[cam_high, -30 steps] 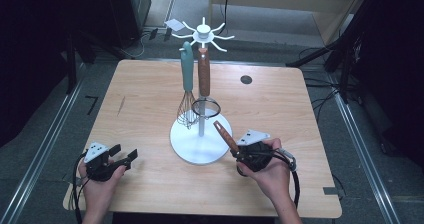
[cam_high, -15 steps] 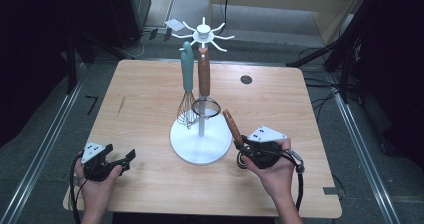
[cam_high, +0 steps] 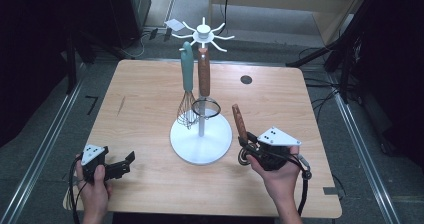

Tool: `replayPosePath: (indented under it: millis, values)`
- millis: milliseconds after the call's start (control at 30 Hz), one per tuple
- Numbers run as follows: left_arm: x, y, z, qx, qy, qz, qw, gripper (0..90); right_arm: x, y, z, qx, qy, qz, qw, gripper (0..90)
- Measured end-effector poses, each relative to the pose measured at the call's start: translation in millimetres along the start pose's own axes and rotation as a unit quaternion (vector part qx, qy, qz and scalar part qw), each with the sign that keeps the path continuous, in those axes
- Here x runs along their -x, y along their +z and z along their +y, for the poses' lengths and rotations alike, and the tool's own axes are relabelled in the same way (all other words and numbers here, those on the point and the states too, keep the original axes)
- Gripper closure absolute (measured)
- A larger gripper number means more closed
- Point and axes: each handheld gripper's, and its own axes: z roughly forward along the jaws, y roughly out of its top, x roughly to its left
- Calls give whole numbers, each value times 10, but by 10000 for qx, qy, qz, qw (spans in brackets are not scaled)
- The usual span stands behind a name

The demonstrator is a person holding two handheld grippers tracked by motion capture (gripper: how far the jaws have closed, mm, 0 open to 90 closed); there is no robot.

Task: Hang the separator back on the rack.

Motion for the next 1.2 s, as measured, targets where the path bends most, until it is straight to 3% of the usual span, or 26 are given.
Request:
replayPosePath:
  millis: [333,567,867,1200]
  values:
    - [32,19,-11,-44,104,108,9999,0,5,-117,161,423,80,97,9990,705]
    - [25,11,-19,-7,53,115,9999,0,-17,-201,336,698,4,165,9974,705]
    - [29,13,-23,-45,82,140,9999,0,-82,-206,470,1092,-16,338,9934,705]
    - [29,14,-26,-27,59,171,9998,0,-156,-215,630,1357,17,466,9897,705]
